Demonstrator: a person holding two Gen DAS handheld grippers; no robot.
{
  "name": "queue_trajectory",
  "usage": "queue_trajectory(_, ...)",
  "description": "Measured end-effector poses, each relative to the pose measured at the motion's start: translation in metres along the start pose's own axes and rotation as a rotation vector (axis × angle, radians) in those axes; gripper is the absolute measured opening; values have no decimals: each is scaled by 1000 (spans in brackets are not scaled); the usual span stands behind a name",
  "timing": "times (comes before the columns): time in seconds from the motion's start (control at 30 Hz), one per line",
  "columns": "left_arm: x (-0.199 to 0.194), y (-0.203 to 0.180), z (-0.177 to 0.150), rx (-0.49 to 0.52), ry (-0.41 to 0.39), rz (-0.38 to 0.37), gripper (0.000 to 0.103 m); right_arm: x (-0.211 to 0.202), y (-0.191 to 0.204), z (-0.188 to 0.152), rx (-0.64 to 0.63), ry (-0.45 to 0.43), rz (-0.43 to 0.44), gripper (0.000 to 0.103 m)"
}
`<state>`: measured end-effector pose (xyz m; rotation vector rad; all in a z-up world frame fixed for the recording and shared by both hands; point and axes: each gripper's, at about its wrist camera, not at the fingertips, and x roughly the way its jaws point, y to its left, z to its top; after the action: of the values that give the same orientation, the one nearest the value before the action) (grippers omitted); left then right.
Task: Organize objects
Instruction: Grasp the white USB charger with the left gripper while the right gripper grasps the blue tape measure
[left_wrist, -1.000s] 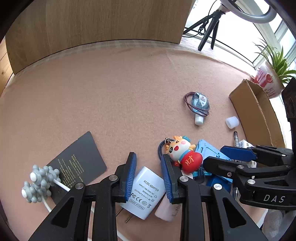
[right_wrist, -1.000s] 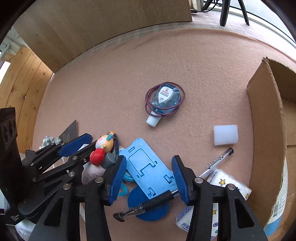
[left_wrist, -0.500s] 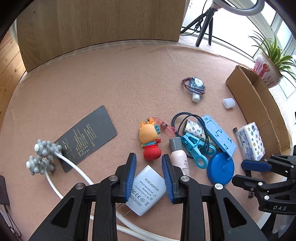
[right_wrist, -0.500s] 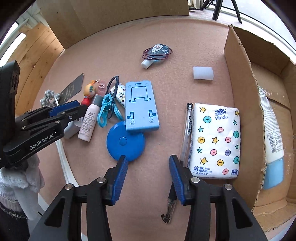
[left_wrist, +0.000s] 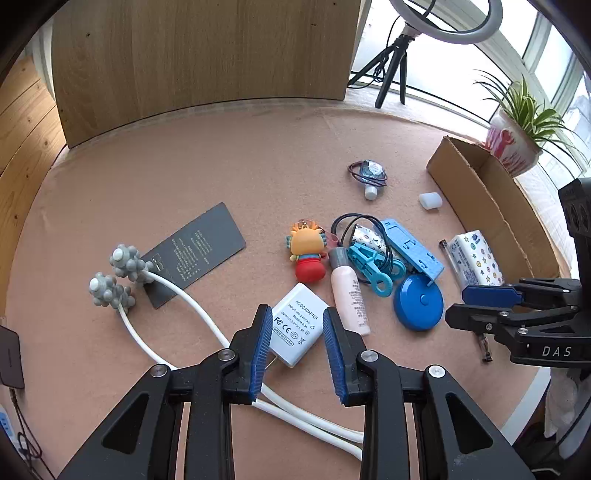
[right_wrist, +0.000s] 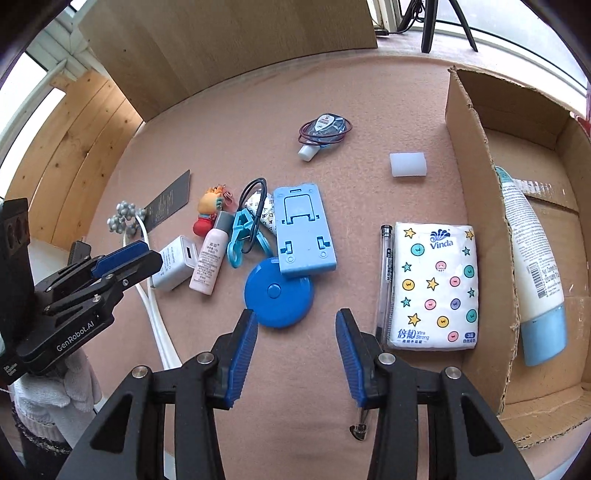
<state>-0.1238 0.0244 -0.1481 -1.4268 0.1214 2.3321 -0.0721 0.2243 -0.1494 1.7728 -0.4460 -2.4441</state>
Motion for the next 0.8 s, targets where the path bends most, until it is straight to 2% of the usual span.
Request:
queue_trajectory(0.1, 6, -4, -2, 55, 16, -3, 32, 13, 7, 2, -31, 14, -30, 42)
queue_trajectory(0.27, 9, -4, 2, 104, 32, 5, 36, 21, 11, 3, -52, 10, -57, 51)
queue_trajectory(0.33, 8, -3, 2, 104, 37, -8, 41, 22, 12, 4, -55, 12, -59, 52)
queue_trajectory(0.4, 9, -3, 2, 107, 40, -3, 52, 23, 12, 4, -63, 11, -67, 52)
queue_trajectory(0.43, 10, -2, 2, 107, 45, 0, 53, 24, 13, 4, -67, 13, -70, 53)
queue_trajectory(0.8, 24, 1, -3, 104, 78, 14, 53, 31, 25, 9, -143, 2, -134, 55)
